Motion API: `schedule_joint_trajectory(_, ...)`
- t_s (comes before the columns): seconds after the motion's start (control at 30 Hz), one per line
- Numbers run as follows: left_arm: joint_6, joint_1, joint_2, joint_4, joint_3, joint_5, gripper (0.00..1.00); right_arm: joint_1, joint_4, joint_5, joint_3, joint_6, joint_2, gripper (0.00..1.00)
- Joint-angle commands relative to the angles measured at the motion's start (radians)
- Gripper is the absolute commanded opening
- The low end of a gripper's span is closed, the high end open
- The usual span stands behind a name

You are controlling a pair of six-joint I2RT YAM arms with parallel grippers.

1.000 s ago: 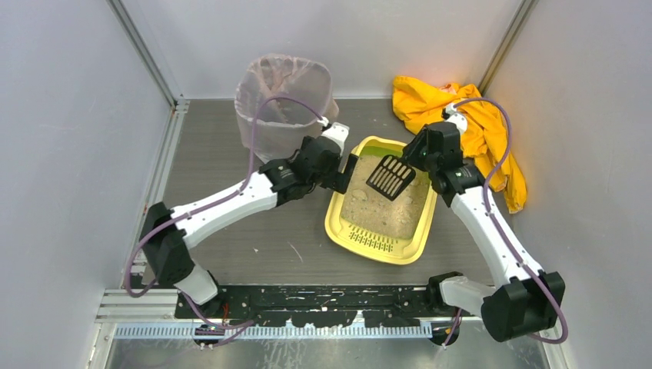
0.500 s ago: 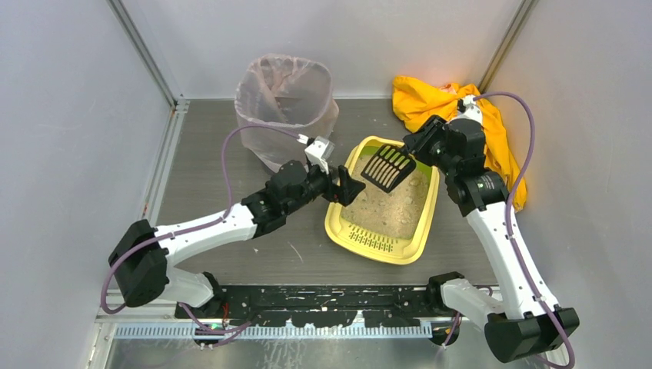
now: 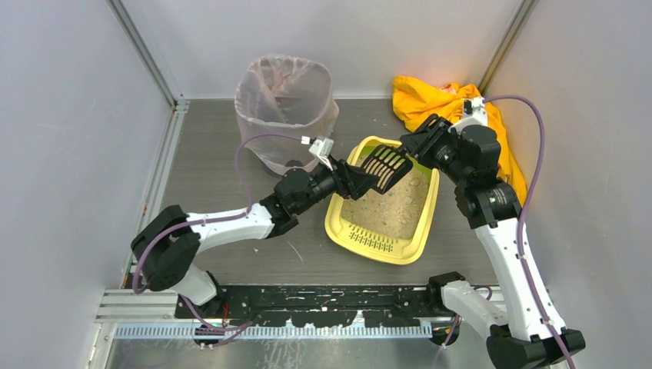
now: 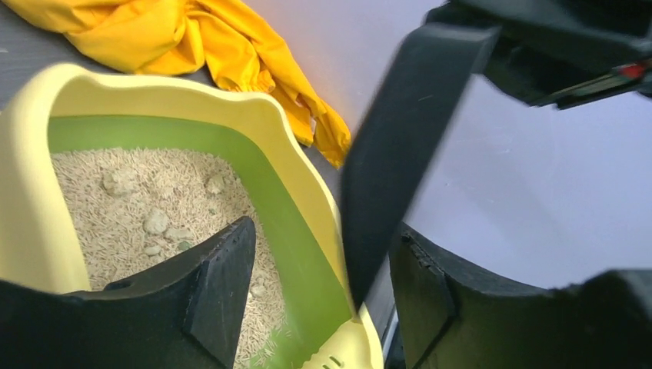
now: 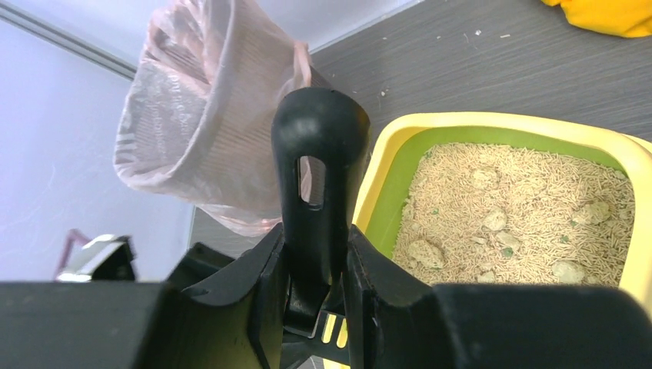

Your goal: Clean the litter box

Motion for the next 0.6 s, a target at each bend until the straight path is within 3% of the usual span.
schedule_joint_trajectory(0.0,-0.078,-0.018,0.072,0.174,0.012,0.016,0.61,-0.004,0.029,-0.023,0.062,0.004,-0.045,0.01)
schedule_joint_trajectory(0.07,-0.081,-0.026,0.087,0.183,0.019,0.012,0.51,-0.004,0.029,-0.037,0.062,0.007,-0.047,0.01)
schedule_joint_trajectory(0.13,-0.08,-0.029,0.084,0.183,0.021,0.006,0.32,-0.003,0.028,-0.051,0.059,0.011,-0.05,0.01)
schedule_joint_trajectory(0.2,-0.064,-0.028,0.067,0.175,0.021,-0.005,0.07,-0.003,0.026,-0.054,0.05,0.011,-0.056,0.01)
schedule_joint_trajectory(0.23,-0.053,-0.028,0.054,0.158,0.021,-0.011,0.01,-0.004,0.024,-0.053,0.046,0.012,-0.059,0.01)
schedule_joint_trajectory(0.37,-0.031,-0.028,-0.002,0.112,0.011,-0.031,0.0,-0.003,0.016,-0.049,0.034,-0.001,-0.063,0.01)
schedule_joint_trajectory(0.43,-0.023,-0.028,-0.037,0.005,0.03,-0.031,0.0,-0.003,0.017,-0.046,0.027,-0.018,-0.062,0.03)
schedule_joint_trajectory(0.57,0.013,-0.027,-0.115,-0.263,0.104,-0.031,0.0,-0.004,0.005,-0.03,0.029,-0.067,-0.05,0.35)
